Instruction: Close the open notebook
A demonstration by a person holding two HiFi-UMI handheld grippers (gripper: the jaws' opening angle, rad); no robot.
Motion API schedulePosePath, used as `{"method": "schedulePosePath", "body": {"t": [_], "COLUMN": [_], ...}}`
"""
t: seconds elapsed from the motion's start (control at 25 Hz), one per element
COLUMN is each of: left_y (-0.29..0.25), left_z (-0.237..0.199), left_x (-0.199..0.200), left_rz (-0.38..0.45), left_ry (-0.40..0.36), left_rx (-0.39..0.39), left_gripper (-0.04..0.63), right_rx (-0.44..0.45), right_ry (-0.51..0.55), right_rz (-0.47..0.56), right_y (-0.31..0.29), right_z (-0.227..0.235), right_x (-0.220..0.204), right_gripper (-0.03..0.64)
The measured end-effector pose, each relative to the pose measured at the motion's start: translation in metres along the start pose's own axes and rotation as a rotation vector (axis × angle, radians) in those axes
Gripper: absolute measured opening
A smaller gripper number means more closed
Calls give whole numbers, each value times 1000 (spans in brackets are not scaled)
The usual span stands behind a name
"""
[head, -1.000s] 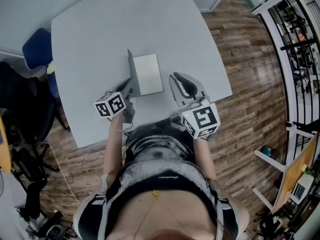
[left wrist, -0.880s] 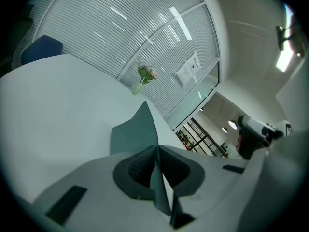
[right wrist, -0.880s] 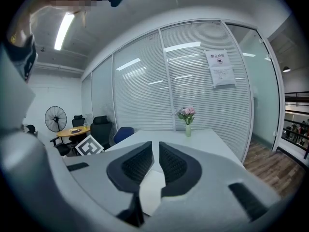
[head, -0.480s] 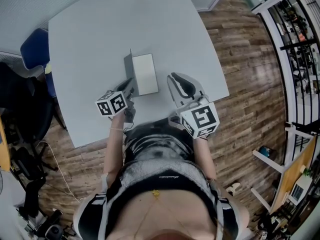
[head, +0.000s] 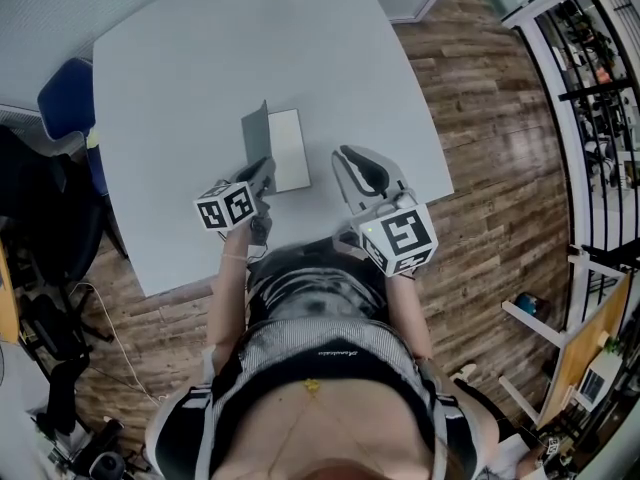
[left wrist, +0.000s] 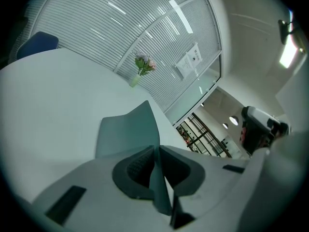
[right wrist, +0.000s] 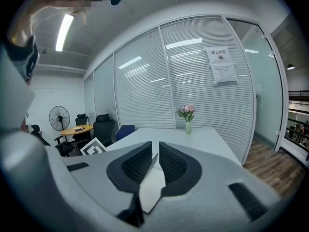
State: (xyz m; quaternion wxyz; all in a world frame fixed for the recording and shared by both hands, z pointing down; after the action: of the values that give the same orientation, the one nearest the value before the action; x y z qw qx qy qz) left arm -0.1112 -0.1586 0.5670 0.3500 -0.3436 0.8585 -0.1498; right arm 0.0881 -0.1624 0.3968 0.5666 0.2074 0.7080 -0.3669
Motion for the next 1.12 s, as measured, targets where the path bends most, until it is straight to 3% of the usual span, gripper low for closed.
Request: {"method": "schedulePosePath", "body": {"t": [1.12], "left_y": [-42], "left_z": [3], "left_x": [-25], "left_rz": [-114], "left_ry": [-10], "left_rx": [51], "left_gripper": [35], "right_rx": [-26], "right_ry": [-20], "right_rz": [-36], "right_y": [14], "right_z": [28], "right_x": [-14], "right_gripper": [48]}}
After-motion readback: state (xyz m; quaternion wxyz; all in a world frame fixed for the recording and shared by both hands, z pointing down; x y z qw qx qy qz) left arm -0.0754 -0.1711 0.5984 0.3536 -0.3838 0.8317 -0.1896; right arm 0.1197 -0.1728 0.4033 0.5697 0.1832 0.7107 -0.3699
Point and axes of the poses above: the fingertips, and each gripper's own axes: y backward along the fingers, z to its right, x out of its top, the point moved 6 cm from there along y, backward along the fingers, and after that the axes turned 11 degrees about y, right-handed, at the moved point
